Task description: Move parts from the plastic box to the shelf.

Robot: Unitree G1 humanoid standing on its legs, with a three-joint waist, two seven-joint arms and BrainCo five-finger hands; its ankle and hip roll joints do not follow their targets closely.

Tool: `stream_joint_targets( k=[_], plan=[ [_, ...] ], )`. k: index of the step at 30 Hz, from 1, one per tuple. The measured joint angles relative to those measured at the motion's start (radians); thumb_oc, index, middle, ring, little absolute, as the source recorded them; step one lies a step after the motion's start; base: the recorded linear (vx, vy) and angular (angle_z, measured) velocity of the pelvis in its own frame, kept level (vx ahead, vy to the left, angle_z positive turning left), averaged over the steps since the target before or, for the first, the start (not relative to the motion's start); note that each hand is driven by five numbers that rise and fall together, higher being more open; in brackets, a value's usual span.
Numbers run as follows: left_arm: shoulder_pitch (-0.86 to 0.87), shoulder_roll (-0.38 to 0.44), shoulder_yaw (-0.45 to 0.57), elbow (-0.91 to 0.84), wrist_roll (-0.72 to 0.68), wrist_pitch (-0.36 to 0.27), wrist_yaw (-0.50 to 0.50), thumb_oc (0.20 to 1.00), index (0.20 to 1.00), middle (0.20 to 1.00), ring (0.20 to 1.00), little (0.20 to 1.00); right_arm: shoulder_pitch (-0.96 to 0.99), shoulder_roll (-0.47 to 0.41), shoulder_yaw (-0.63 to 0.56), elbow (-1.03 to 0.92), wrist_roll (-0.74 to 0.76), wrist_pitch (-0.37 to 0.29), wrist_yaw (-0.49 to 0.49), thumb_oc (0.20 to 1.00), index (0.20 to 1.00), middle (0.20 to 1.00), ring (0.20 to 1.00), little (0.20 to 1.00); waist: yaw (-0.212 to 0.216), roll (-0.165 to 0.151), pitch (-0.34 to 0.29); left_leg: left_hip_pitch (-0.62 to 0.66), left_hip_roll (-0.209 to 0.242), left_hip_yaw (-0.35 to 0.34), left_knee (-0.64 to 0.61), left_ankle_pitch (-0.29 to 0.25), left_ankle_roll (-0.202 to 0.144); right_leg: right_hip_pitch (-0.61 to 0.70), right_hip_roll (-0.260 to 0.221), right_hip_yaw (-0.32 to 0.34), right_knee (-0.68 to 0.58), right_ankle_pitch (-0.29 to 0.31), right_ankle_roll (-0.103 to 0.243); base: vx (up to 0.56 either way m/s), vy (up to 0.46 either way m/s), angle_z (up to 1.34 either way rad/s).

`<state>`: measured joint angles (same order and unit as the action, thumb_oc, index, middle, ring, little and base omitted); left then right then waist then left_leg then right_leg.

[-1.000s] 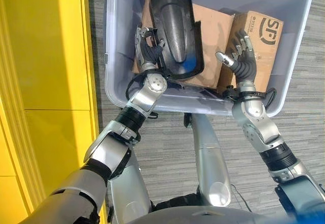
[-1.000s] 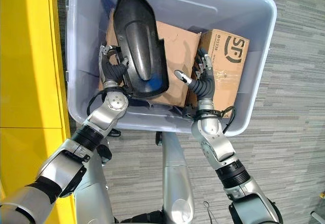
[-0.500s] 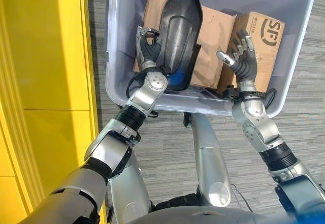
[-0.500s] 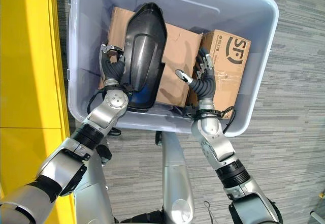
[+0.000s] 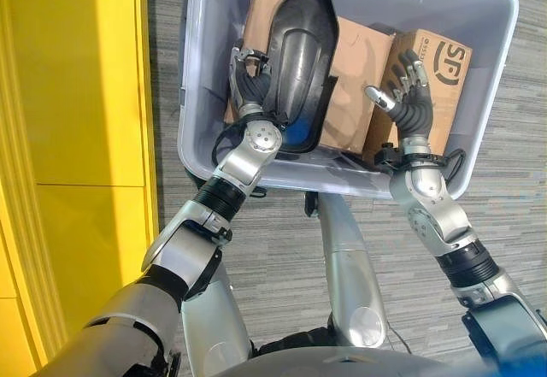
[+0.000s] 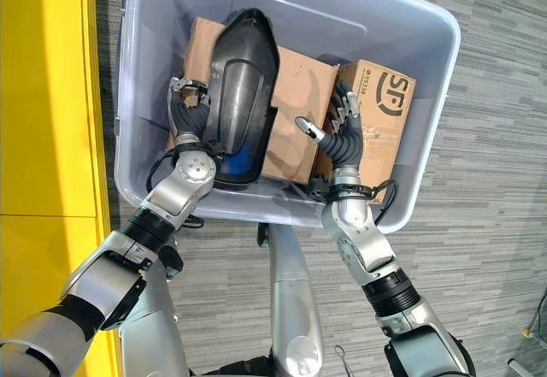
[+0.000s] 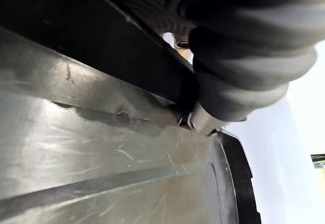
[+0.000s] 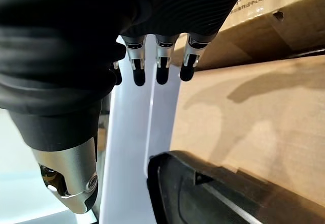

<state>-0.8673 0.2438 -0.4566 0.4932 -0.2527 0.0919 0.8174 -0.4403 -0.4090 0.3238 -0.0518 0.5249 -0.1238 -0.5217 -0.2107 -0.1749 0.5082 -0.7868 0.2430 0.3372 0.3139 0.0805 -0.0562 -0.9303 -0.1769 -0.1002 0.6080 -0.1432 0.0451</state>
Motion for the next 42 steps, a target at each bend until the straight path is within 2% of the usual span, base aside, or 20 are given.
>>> stream_joint_targets(
  k=[11, 18, 27, 30, 35, 42],
  plan=[
    [0.055, -0.001, -0.020, -0.093, -0.008, -0.003, -0.022, 1.000, 1.000, 1.000, 1.000, 1.000, 0.005, 0.003, 0.001, 0.000, 0.001, 0.001, -0.003, 1.000, 1.000, 1.000, 1.000, 1.000, 0.009, 0.002, 0.000, 0.005, -0.007, -0.006, -0.032, 0.022, 0.000, -0.002, -0.001, -0.007, -0.001, 0.000, -0.001, 0.00, 0.000, 0.01],
    [0.127, -0.001, -0.060, -0.193, 0.147, -0.006, 0.061, 1.000, 1.000, 1.000, 1.000, 1.000, 0.010, 0.008, 0.003, 0.000, 0.001, -0.003, -0.015, 1.000, 1.000, 1.000, 1.000, 1.000, 0.008, 0.010, 0.005, 0.005, -0.007, -0.009, -0.033, 0.026, -0.004, -0.004, -0.001, -0.008, 0.005, -0.002, -0.005, 0.00, -0.010, 0.00],
    [0.142, -0.001, -0.095, -0.240, 0.253, -0.011, 0.065, 1.000, 1.000, 1.000, 1.000, 1.000, 0.022, 0.008, 0.007, 0.000, 0.001, -0.023, -0.033, 1.000, 1.000, 1.000, 1.000, 1.000, 0.009, 0.029, 0.017, 0.006, -0.005, -0.022, -0.060, 0.050, -0.010, -0.013, 0.000, -0.022, 0.022, -0.011, -0.021, 0.00, -0.016, 0.02],
    [0.145, 0.000, -0.095, -0.278, 0.324, -0.027, 0.121, 1.000, 1.000, 1.000, 1.000, 1.000, 0.035, 0.008, 0.008, 0.000, 0.001, -0.035, -0.035, 1.000, 1.000, 1.000, 1.000, 1.000, 0.011, 0.037, 0.023, 0.006, -0.005, -0.021, -0.064, 0.052, -0.011, -0.015, 0.000, -0.022, 0.023, -0.011, -0.023, 0.00, 0.000, 0.00],
    [0.147, 0.002, -0.084, -0.314, 0.324, -0.066, 0.217, 1.000, 1.000, 1.000, 1.000, 1.000, 0.050, 0.008, 0.034, 0.000, 0.000, -0.054, -0.051, 1.000, 1.000, 1.000, 1.000, 1.000, 0.012, 0.040, 0.025, 0.006, -0.005, -0.021, -0.065, 0.053, -0.011, -0.015, 0.000, -0.022, 0.024, -0.011, -0.024, 0.00, 0.000, 0.00],
    [0.149, 0.005, -0.073, -0.315, 0.307, -0.076, 0.195, 1.000, 1.000, 1.000, 1.000, 1.000, 0.052, 0.008, 0.041, 0.000, -0.001, -0.058, -0.056, 1.000, 1.000, 1.000, 1.000, 1.000, 0.014, 0.040, 0.025, 0.009, -0.005, -0.023, -0.068, 0.057, -0.012, -0.015, 0.000, -0.023, 0.029, -0.014, -0.023, 0.00, 0.000, 0.00]
  ],
)
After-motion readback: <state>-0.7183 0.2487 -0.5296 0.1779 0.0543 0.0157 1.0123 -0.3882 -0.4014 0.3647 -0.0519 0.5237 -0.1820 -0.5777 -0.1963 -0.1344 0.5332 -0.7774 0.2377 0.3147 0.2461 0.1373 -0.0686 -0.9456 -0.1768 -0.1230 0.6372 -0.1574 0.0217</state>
